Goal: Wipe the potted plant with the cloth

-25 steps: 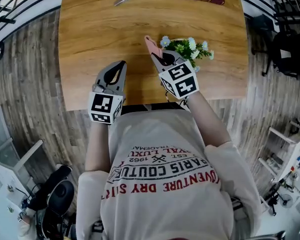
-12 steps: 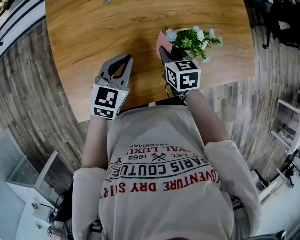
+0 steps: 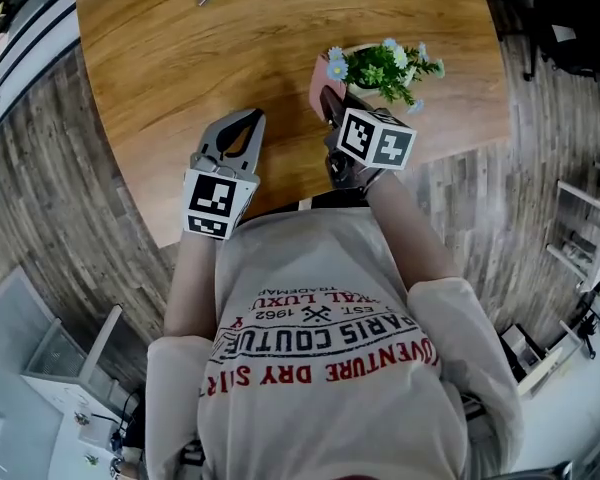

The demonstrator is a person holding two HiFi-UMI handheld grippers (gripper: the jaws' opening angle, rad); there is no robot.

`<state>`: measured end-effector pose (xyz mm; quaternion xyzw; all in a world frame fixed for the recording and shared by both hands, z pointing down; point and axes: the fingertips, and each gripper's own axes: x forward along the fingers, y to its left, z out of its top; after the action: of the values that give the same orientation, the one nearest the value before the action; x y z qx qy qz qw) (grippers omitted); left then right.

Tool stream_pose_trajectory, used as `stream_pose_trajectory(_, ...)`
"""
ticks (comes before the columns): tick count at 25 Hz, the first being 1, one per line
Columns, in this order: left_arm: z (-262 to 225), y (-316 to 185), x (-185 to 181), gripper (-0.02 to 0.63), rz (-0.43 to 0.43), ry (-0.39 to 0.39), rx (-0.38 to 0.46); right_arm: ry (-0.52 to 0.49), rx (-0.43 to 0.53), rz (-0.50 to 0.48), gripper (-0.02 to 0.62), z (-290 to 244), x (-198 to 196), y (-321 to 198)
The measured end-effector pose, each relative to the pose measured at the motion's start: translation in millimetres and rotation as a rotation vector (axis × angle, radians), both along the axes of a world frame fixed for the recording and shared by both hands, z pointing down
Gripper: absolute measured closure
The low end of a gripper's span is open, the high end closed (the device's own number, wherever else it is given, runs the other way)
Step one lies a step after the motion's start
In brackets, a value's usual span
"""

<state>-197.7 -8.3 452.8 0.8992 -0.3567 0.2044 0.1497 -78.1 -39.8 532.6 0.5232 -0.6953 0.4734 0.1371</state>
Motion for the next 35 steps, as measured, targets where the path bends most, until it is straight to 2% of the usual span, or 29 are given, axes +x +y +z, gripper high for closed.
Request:
stream_pose_trajectory(9, 5, 9, 7, 0.591, 0.023, 0.002, -0.011, -0.104, -0.076, 0.150, 0.555, 9, 25, 13)
stream_pose_trajectory(16, 9, 15, 15, 0.591, 0.052, 0.006, -0.021, -0.120, -0.112, 0.215, 0.555, 18, 46, 29)
stream_pose_trajectory(21, 7, 17, 24, 0.591, 0.078, 0.015, -0.014, -0.049, -0.112, 0.204, 0.555, 20, 63, 44)
stream_pose_trajectory(25, 5, 22, 34, 0.591, 0.096, 0.028, -0.011, -0.049, -0.125, 0.218, 0.555, 15, 74, 56)
stream_pose_trajectory(30, 3, 25, 55, 0.591, 0.122, 0.046, -0.006, 0.033, -0.099, 0.184, 0.555, 3, 98, 67)
stream_pose_trajectory(33, -4, 26, 69, 0.591, 0.099, 0.096, -0.009, 0.074, -0.072, 0.156, 0.555, -9, 115, 72)
stream_pose_trajectory(35, -5, 25, 78, 0.589, 0.081, 0.100, -0.020, 0.110, -0.053, 0.128, 0.555, -17, 129, 72)
